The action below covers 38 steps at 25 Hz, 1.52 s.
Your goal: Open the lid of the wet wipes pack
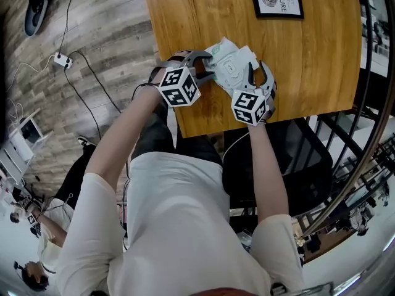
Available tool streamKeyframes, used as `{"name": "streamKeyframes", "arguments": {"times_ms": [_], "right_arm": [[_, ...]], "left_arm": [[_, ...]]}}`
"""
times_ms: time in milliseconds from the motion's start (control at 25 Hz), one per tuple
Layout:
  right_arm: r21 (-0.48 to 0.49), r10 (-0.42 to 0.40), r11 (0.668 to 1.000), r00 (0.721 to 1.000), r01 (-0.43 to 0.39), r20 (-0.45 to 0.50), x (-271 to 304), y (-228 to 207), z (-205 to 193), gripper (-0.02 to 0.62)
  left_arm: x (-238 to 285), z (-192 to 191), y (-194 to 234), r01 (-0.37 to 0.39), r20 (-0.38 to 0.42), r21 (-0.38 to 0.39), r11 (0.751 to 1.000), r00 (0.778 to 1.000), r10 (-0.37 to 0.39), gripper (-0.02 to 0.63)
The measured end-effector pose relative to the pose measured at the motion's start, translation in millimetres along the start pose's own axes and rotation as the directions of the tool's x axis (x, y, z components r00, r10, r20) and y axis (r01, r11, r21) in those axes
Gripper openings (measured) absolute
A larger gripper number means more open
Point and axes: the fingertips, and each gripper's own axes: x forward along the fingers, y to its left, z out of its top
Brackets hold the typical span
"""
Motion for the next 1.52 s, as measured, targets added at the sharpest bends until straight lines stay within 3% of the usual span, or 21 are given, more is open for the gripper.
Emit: {"name": "streamKeyframes", "arguments": {"times_ms": [400,680,840,1080,1280,1520], "right_arm": [[0.054,-0.001,0.999,1.000,0.000,0.018,-41,-13,12,0.118],[0.074,0.050,0.996,0.998,-0.052,0.028,-76,-14,26,0.117],[0.138,0.071,0.988,0.997,-0.073,0.026,-93,-21,29,0.116],[0.267,0.125,0.955,0.991,-0.132,0.043,-132,-22,41,0.086],[0.324,0.144,0.930,0.984,-0.170,0.105,-162,-15,50,0.077],[0.357,0.096,0.918,0.971,-0.172,0.220,-228,-3,79,0.048]], "left_arm": [[-43,24,-24,-0.019,-0.024,0.040,0.999,1.000,0.020,0.190],[-84,43,-38,-0.074,-0.006,0.022,0.997,0.997,0.074,0.178],[-101,50,-47,-0.116,-0.005,0.033,0.993,0.993,0.116,0.169],[-140,63,-64,-0.179,0.052,-0.098,0.979,0.981,0.184,0.127],[-164,75,-75,-0.240,0.097,-0.212,0.947,0.959,0.265,0.091],[-221,93,-88,-0.299,0.143,-0.260,0.918,0.928,0.343,0.058]]}}
